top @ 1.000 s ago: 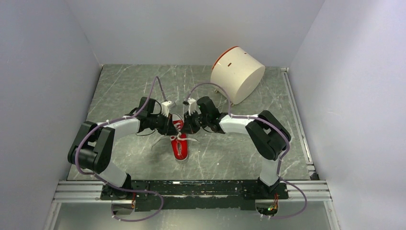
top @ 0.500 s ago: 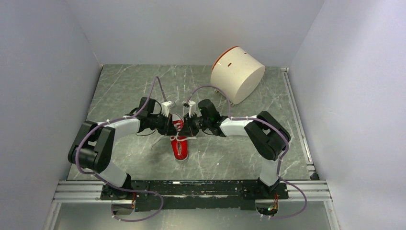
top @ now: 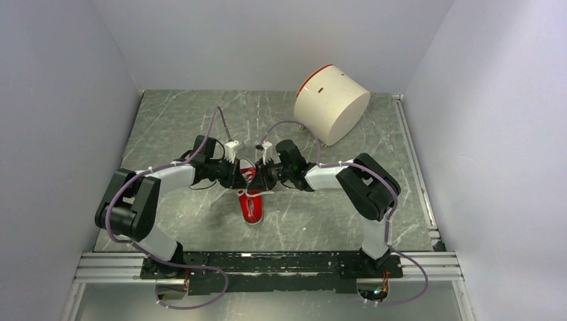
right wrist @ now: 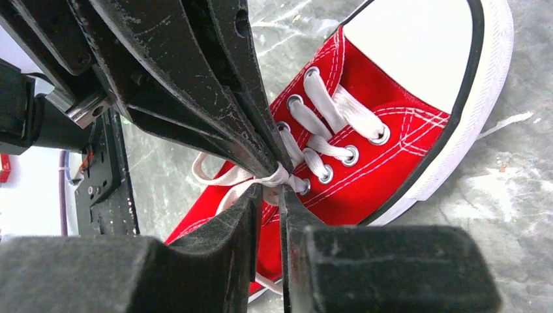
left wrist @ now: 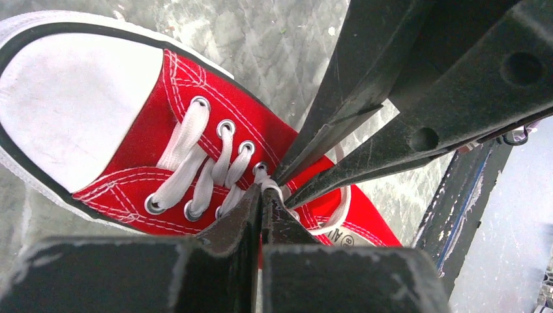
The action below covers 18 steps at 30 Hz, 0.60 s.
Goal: Tie the shoes
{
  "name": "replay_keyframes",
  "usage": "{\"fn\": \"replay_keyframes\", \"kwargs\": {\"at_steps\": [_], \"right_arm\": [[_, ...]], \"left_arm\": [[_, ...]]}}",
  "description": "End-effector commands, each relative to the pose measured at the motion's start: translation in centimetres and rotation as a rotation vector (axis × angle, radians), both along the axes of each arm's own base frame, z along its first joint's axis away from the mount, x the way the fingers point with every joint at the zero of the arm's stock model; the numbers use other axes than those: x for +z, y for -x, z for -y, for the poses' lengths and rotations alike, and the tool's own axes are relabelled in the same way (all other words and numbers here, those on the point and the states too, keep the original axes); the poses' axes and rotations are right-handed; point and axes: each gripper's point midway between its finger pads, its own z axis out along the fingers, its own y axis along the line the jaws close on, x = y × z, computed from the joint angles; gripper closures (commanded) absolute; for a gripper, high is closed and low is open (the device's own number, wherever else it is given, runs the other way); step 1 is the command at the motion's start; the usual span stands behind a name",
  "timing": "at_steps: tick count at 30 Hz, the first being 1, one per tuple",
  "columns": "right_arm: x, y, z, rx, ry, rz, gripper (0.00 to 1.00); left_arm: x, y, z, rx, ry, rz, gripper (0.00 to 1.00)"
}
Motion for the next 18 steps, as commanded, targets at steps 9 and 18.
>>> {"fn": "replay_keyframes", "kwargs": {"at_steps": [9, 18], "right_arm": [[0.6, -1.1, -1.3, -0.005, -0.053, 0.029, 1.00], [2.6, -0.6, 0.9, -0.087, -0.020, 0.046, 1.00]], "left_arm": [[0.5, 0.5, 0.1, -0.031, 0.026, 0.014, 0.95], [0.2, -0.3, -1.0, 0.039, -0.059, 0.001, 0.83]]}}
